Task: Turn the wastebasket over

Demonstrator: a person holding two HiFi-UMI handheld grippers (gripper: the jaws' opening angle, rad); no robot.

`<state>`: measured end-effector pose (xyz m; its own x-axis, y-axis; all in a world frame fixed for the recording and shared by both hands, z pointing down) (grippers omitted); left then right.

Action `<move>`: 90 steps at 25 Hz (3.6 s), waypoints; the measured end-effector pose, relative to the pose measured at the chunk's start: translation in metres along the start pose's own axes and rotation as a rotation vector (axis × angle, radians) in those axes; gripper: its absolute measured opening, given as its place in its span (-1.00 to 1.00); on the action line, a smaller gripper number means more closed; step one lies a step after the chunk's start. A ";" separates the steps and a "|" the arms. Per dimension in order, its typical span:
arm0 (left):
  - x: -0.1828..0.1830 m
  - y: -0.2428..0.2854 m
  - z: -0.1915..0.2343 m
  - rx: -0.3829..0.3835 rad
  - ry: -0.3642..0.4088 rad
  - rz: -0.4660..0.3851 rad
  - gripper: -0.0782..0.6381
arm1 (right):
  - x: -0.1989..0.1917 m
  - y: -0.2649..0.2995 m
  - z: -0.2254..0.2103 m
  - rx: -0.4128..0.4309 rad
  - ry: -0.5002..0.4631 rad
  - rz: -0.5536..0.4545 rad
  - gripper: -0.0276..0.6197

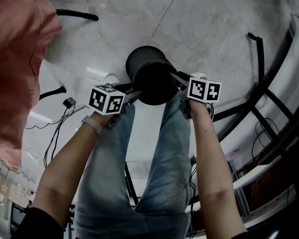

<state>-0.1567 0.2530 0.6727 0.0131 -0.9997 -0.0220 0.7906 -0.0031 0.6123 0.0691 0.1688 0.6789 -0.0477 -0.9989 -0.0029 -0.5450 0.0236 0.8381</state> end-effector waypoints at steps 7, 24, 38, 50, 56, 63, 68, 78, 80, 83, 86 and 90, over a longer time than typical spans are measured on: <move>0.025 0.001 -0.025 -0.008 -0.034 -0.084 -0.21 | 0.038 -0.006 -0.023 0.110 0.040 0.069 -0.19; 0.135 0.025 -0.062 0.011 -0.123 -0.478 -0.20 | 0.171 0.015 -0.082 0.284 0.088 0.109 -0.24; 0.236 0.083 -0.031 0.045 0.013 -0.473 -0.23 | 0.196 0.074 -0.172 0.444 0.354 0.104 -0.24; 0.292 0.141 0.003 0.061 0.083 -0.413 -0.24 | 0.202 0.123 -0.227 0.391 0.555 -0.024 -0.24; 0.299 0.154 0.010 0.073 0.141 -0.366 -0.24 | 0.201 0.132 -0.236 0.353 0.626 -0.059 -0.24; 0.295 0.137 0.013 0.061 0.130 -0.403 -0.23 | 0.210 0.112 -0.239 0.328 0.634 -0.147 -0.24; 0.260 0.078 0.006 0.176 0.038 -0.512 -0.21 | 0.231 0.044 -0.206 0.249 0.400 -0.263 -0.24; 0.121 0.014 0.002 0.297 -0.335 -0.634 -0.05 | 0.247 0.003 -0.065 0.068 -0.573 -0.027 -0.17; 0.098 0.023 0.002 0.294 -0.415 -0.660 -0.03 | 0.246 0.009 -0.047 0.042 -0.690 0.017 -0.11; 0.076 0.042 0.005 0.271 -0.535 -0.709 -0.01 | 0.245 0.024 -0.034 0.001 -0.796 0.090 -0.03; 0.068 0.063 0.002 0.203 -0.638 -0.774 -0.01 | 0.243 0.039 -0.032 -0.013 -0.826 0.181 -0.03; 0.074 0.088 0.002 0.164 -0.668 -0.800 -0.01 | 0.247 0.051 -0.039 -0.052 -0.864 0.252 -0.02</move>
<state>-0.0880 0.1786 0.7265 -0.8550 -0.5154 -0.0576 0.3265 -0.6214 0.7122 0.0622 -0.0786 0.7427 -0.7845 -0.5845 -0.2070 -0.3955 0.2145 0.8931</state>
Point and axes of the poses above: the fingertips, and each gripper's own axes: y forward along the fingers, z to its left, x out of its top, the point moved 7 cm from there along -y, backward along the fingers
